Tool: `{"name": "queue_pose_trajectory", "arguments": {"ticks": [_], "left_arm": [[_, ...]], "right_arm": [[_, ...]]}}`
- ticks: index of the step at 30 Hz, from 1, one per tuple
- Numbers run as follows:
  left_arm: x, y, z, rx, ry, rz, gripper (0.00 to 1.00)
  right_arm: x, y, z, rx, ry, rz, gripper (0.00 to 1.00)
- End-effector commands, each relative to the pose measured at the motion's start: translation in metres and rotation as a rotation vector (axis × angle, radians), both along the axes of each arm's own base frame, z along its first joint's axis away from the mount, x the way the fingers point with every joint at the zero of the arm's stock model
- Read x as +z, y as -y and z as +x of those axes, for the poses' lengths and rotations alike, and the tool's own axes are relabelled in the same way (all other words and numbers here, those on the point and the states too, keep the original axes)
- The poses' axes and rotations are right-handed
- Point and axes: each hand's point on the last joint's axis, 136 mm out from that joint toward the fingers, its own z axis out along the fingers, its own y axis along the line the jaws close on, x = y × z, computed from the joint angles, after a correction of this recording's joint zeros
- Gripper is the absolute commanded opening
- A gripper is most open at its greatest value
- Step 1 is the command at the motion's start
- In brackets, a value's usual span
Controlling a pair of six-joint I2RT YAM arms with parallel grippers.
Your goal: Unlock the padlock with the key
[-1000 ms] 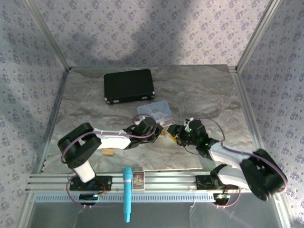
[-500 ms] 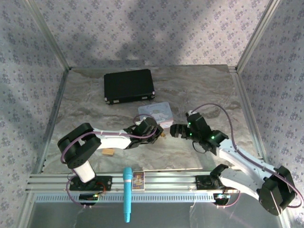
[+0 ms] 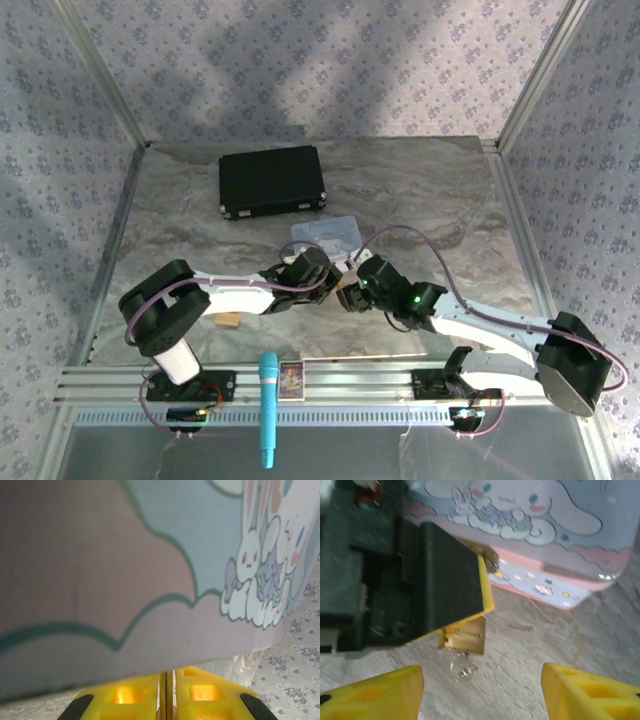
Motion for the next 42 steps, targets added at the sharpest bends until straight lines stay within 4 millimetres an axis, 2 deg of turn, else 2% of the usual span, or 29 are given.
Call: {"name": "queue_pose_trajectory", "arguments": {"ticks": [1, 6, 20, 27, 32, 42], "left_arm": [[0.002, -0.007, -0.004, 0.007, -0.013, -0.012, 0.00], [0.003, -0.005, -0.003, 0.010, -0.017, -0.032, 0.00], [0.010, -0.006, -0.002, 0.011, -0.011, -0.048, 0.00], [0.009, -0.005, -0.004, 0.004, -0.019, -0.052, 0.00], [0.010, -0.001, -0.004, -0.008, -0.019, -0.063, 0.00], [0.004, -0.005, -0.007, -0.010, -0.026, -0.053, 0.00]], "right_arm": [[0.002, -0.010, 0.002, 0.051, 0.037, 0.003, 0.57], [-0.013, -0.007, -0.004, 0.085, 0.000, -0.057, 0.48], [-0.038, -0.011, -0.007, 0.111, -0.040, -0.076, 0.49], [-0.040, -0.018, -0.004, 0.145, -0.033, -0.083, 0.34], [-0.043, -0.020, -0.003, 0.174, -0.079, -0.021, 0.17], [-0.040, -0.021, -0.003, 0.191, -0.155, 0.099, 0.11]]}}
